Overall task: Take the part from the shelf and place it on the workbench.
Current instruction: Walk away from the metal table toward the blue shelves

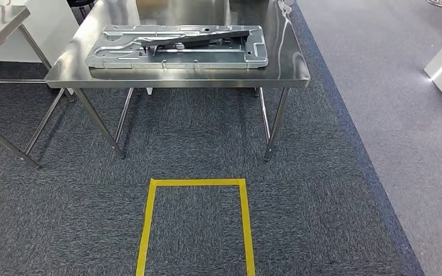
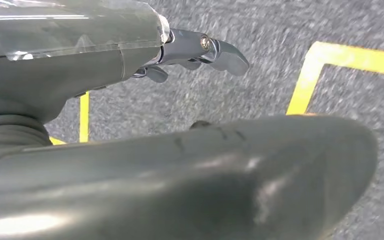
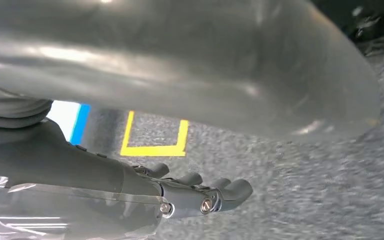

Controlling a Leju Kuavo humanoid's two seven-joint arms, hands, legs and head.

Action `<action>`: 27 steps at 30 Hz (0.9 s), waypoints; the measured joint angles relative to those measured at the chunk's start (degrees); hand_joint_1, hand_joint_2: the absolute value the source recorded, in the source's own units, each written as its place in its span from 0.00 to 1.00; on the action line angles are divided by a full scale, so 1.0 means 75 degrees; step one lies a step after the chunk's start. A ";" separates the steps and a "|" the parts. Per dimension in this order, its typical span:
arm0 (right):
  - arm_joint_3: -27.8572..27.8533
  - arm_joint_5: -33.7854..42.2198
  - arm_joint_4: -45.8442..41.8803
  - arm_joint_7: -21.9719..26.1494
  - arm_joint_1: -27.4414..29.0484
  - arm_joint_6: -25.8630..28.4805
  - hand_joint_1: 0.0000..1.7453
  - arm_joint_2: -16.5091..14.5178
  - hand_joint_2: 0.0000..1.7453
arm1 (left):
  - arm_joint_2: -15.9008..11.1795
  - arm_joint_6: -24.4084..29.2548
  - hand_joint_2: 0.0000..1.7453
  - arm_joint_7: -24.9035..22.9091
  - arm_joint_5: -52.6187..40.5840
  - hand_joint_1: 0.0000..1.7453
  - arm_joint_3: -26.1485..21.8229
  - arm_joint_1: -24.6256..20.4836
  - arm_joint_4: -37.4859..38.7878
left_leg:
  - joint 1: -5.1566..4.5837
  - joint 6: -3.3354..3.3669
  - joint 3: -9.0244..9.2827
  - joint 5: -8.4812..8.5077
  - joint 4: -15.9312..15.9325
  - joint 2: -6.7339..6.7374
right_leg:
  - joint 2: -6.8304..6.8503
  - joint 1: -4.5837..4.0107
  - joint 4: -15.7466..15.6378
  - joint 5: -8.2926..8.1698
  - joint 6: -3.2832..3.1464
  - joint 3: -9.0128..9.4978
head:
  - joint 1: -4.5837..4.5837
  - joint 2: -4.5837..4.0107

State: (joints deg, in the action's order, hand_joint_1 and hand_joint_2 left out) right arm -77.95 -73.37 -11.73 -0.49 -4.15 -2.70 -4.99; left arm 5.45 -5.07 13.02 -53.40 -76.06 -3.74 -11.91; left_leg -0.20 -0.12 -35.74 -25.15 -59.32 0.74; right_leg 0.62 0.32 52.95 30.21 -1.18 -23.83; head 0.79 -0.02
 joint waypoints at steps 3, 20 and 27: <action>-0.0005 0.0106 0.0002 -0.0069 0.0007 0.0008 0.00 -0.0009 1.00 | -0.0010 -0.0067 0.00 0.0028 -0.0093 0.00 0.0002 0.0013 0.0000 | 0.0073 -0.0113 -0.0515 -0.0906 -0.1494 -0.0030 | 0.0025 -0.0006 0.0040 -0.0128 -0.0051 -0.0189 | -0.0001 0.0000; -0.0031 0.0249 0.0002 -0.0319 -0.0002 0.0219 0.00 -0.0031 0.00 | -0.0063 0.0070 1.00 -0.0093 -0.0142 0.00 0.0002 -0.0053 0.0000 | 0.0064 0.0051 0.0762 -0.0363 0.0296 -0.0028 | -0.0001 -0.0030 0.0428 -0.0168 0.0176 -0.0608 | -0.0001 0.0000; -0.0031 0.0304 0.0002 -0.0201 -0.0012 0.0229 0.00 -0.0039 0.00 | -0.0088 0.0113 1.00 -0.0095 -0.0025 0.00 -0.0007 -0.0067 0.0000 | 0.0055 0.0081 0.0762 -0.0350 0.0293 -0.0028 | 0.0000 -0.0021 0.0428 -0.0187 0.0206 -0.0619 | -0.0001 0.0000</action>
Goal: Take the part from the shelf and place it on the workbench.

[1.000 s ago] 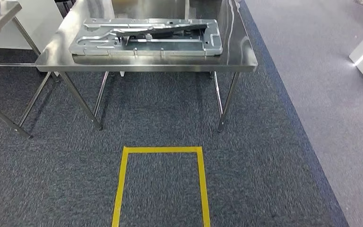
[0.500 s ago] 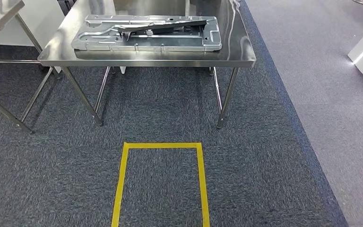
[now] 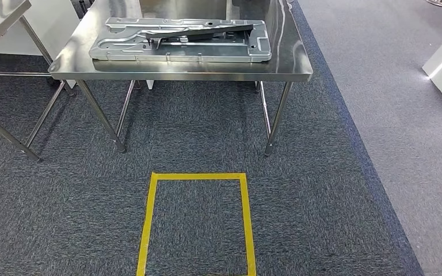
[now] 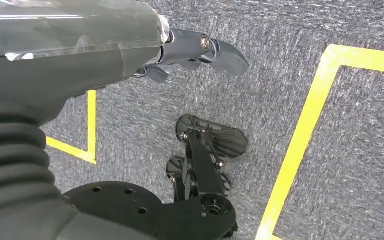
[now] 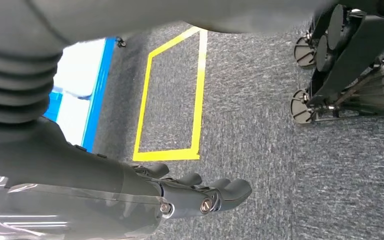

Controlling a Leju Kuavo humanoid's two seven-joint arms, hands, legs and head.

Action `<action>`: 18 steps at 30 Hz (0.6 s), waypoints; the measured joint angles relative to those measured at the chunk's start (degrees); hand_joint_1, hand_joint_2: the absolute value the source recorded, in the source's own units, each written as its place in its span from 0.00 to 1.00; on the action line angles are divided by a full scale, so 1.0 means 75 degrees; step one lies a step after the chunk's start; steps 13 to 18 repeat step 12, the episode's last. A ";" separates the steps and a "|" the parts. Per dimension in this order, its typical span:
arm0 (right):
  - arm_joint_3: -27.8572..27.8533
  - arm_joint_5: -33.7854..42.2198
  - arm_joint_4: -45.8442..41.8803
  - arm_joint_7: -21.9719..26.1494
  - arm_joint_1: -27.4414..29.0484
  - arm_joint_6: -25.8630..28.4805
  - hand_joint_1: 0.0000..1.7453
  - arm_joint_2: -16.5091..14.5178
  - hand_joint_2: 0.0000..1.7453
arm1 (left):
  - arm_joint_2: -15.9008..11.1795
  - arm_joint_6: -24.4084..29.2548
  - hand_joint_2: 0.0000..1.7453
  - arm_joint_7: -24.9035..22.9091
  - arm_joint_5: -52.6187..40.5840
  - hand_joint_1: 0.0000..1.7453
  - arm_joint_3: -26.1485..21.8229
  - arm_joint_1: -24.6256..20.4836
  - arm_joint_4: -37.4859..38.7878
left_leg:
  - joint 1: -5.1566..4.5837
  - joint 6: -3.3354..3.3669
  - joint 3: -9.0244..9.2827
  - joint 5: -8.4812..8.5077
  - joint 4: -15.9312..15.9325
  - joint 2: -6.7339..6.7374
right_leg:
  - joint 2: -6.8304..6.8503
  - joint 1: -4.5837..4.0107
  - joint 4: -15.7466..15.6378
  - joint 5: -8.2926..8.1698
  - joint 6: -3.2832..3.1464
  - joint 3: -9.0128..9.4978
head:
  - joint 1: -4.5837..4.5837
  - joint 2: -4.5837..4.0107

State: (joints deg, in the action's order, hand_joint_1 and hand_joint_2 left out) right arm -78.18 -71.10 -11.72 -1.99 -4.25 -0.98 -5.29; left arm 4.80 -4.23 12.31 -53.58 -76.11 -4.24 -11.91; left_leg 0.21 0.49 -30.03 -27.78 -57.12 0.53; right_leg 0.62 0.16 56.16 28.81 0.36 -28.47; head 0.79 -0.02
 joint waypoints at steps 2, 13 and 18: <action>-0.0001 0.0007 0.0000 0.0004 0.0000 0.0000 0.00 0.0000 0.25 | -0.0001 0.0001 1.00 0.0000 0.0000 0.00 -0.0004 -0.0003 0.0000 | 0.0000 0.0000 0.0001 0.0005 0.0000 0.0000 | 0.0000 0.0000 0.0003 -0.0001 0.0001 -0.0001 | 0.0000 0.0000; 0.0382 0.0438 -0.0013 0.0082 0.0051 0.0024 0.00 0.0005 1.00 | -0.0047 0.0033 1.00 -0.0008 0.0266 0.00 0.0352 0.0052 -0.0009 | 0.0002 -0.0019 0.0001 0.0019 0.0000 0.0000 | 0.0000 -0.0004 0.0027 -0.0002 0.0001 -0.0015 | 0.0000 0.0000; 0.0382 0.0438 -0.0013 0.0082 0.0051 0.0024 0.00 0.0005 1.00 | -0.0047 0.0033 1.00 -0.0008 0.0266 0.00 0.0352 0.0052 -0.0009 | 0.0002 -0.0019 0.0001 0.0019 0.0000 0.0000 | 0.0000 -0.0004 0.0027 -0.0002 0.0001 -0.0015 | 0.0000 0.0000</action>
